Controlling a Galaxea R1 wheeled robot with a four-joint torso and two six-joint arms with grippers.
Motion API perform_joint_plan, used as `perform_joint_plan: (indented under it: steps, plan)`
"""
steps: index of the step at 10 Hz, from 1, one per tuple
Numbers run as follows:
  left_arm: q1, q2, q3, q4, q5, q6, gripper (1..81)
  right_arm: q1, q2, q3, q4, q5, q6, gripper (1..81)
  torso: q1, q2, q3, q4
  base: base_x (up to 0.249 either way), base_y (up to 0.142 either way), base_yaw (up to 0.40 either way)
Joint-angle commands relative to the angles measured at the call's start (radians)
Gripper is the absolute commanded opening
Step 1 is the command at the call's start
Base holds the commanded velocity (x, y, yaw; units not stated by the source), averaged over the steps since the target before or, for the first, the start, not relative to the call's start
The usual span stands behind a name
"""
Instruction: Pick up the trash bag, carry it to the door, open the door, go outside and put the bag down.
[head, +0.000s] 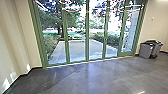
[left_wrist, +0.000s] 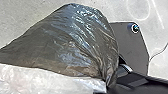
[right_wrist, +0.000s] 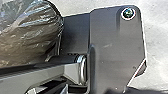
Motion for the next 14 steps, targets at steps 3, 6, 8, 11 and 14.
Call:
perform_joint_plan:
  steps: [3, 6, 8, 11, 14]
  plan:
    - [-0.07, 0.003, 0.0, 0.006, 0.061, 0.002, 1.0, 0.051, 0.004, 0.0, 0.001, -0.059, 0.0, 81.1, 0.0, 0.0, 0.0, 0.0, 0.0, 0.0, -0.247]
    - [-0.07, 0.003, 0.0, 0.006, 0.061, 0.002, 1.0, 0.052, 0.004, 0.0, 0.0, -0.059, 0.0, 81.1, 0.0, 0.0, 0.0, 0.0, 0.0, 0.0, -0.247]
    - [-0.068, 0.003, 0.0, 0.006, 0.061, 0.002, 1.0, 0.051, 0.004, 0.0, 0.0, -0.059, 0.0, 81.1, 0.0, 0.0, 0.0, 0.0, 0.0, 0.0, -0.247]
    - [-0.068, 0.004, 0.0, 0.007, 0.061, 0.002, 1.0, 0.051, 0.005, 0.0, 0.0, -0.059, 0.0, 81.1, 0.0, 0.0, 0.0, 0.0, 0.0, 0.0, -0.247]
    - [-0.068, 0.003, 0.0, 0.007, 0.061, 0.002, 1.0, 0.049, 0.005, 0.0, 0.0, -0.059, 0.0, 81.1, 0.0, 0.0, 0.0, 0.0, 0.0, 0.0, -0.23]
